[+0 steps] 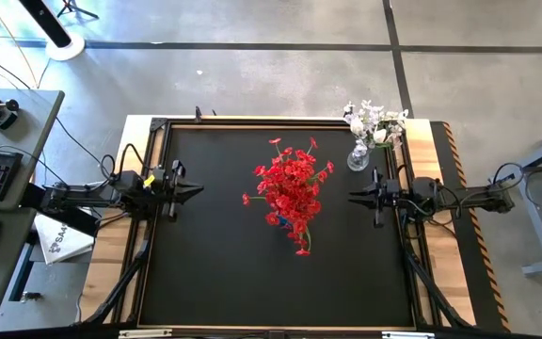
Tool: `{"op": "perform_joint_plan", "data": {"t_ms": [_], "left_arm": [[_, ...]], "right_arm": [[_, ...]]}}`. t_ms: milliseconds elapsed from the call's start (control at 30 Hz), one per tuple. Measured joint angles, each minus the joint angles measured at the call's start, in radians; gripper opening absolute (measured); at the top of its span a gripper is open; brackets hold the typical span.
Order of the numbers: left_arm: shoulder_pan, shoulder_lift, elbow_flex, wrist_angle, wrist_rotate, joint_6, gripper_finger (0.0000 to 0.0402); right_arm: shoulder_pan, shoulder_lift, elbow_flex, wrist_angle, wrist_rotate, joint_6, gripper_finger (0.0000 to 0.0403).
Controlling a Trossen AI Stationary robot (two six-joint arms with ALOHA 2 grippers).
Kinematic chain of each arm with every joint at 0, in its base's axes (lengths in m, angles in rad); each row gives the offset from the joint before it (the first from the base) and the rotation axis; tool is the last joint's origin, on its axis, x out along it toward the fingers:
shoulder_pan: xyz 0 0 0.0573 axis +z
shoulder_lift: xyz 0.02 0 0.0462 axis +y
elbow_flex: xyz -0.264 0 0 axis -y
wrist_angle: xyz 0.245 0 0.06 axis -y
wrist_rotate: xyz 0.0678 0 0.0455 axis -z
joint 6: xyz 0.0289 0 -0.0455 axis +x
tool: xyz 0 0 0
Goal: Sort flowers into vase by color
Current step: Return to Home Position
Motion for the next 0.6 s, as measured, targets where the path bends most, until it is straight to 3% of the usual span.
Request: {"op": "perform_joint_plan", "data": {"t_ms": [167,600], "left_arm": [[0.0,0.0,0.0,-0.023,0.001,0.031,0.0],[0.0,0.0,0.0,-0.112,0.001,0.189,0.0]], "right_arm": [[0.0,0.0,0.0,0.0,0.009,-0.054,0.0],[0.0,0.002,0.0,0.002,-0.021,0.023,0.0]]}}
